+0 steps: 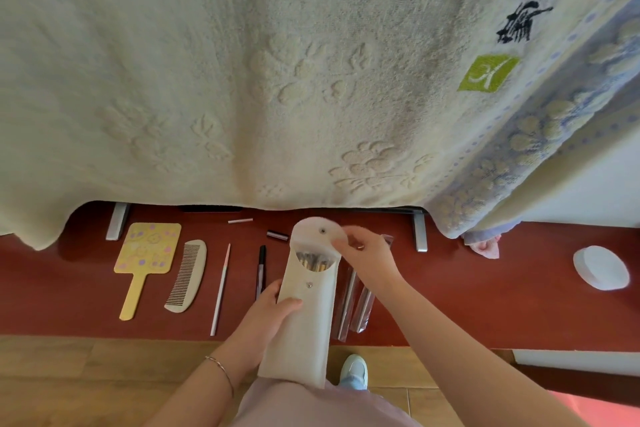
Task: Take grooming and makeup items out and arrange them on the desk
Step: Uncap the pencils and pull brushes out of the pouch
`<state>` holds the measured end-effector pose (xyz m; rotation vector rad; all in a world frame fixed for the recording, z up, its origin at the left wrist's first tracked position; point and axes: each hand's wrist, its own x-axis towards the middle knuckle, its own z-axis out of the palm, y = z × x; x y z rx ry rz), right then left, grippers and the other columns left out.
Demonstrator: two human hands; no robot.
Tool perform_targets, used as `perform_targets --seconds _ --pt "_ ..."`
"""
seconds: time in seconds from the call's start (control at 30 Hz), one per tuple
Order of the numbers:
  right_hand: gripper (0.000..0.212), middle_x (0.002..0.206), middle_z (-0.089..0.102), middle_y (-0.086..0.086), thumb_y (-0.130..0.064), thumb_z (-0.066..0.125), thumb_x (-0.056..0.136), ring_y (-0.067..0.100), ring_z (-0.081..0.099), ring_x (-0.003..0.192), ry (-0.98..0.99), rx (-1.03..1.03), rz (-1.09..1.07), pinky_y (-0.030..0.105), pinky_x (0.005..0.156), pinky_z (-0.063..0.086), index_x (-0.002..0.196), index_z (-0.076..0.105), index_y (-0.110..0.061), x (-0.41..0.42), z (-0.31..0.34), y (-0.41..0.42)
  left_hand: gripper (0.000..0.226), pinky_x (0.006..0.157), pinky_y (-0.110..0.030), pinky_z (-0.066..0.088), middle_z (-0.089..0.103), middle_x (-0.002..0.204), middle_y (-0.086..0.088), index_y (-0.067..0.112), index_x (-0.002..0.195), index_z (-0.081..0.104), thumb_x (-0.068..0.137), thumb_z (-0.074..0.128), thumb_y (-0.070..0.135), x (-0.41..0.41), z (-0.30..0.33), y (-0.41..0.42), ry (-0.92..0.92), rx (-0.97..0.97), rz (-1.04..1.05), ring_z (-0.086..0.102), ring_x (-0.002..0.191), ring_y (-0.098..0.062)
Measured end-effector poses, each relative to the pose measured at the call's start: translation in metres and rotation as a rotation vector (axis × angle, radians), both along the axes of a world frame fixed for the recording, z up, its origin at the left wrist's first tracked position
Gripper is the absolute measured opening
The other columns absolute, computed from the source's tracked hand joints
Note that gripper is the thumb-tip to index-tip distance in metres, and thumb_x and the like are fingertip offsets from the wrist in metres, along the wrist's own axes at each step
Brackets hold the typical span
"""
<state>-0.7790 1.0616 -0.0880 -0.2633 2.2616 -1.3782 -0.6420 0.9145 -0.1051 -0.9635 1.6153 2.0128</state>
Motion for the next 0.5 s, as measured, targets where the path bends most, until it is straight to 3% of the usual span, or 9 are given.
perform_targets --seconds 0.1,0.2,0.33,0.5 --pt "0.014 0.089 0.062 -0.018 -0.021 0.066 0.083 0.004 0.058 0.086 0.281 0.061 0.203 0.018 0.078 0.046 0.094 0.073 -0.026 0.016 -0.004 -0.001 0.033 0.07 -0.041 0.056 0.069 0.101 -0.011 0.024 0.116 0.055 0.085 0.06 0.016 -0.005 0.001 -0.002 0.004 0.042 0.06 0.068 0.088 -0.029" --pt "0.017 0.093 0.065 -0.01 -0.017 0.069 0.079 0.012 0.059 0.089 0.549 0.091 0.326 0.024 0.079 0.049 0.094 0.074 -0.023 0.024 -0.016 0.003 0.035 0.067 -0.038 0.055 0.068 0.102 -0.01 0.023 0.118 0.053 0.084 0.061 0.017 -0.011 0.005 -0.004 0.023 0.032 0.073 0.068 0.089 -0.028" --pt "0.03 0.094 0.065 -0.001 -0.009 0.067 0.079 0.018 0.058 0.084 0.733 0.172 0.352 0.022 0.068 0.048 0.102 0.071 -0.027 0.027 -0.019 0.006 0.033 0.066 -0.034 0.054 0.068 0.102 -0.008 0.022 0.116 0.052 0.085 0.061 0.015 -0.017 0.008 -0.003 0.045 0.016 0.068 0.067 0.089 -0.026" --pt "0.024 0.096 0.066 0.004 -0.018 0.058 0.083 0.019 0.059 0.087 0.829 0.232 0.36 0.019 0.067 0.045 0.098 0.073 -0.029 0.027 -0.017 0.009 0.032 0.07 -0.036 0.053 0.066 0.106 -0.01 0.021 0.116 0.051 0.086 0.058 0.011 -0.021 0.01 -0.002 0.054 0.059 0.072 0.066 0.092 -0.027"
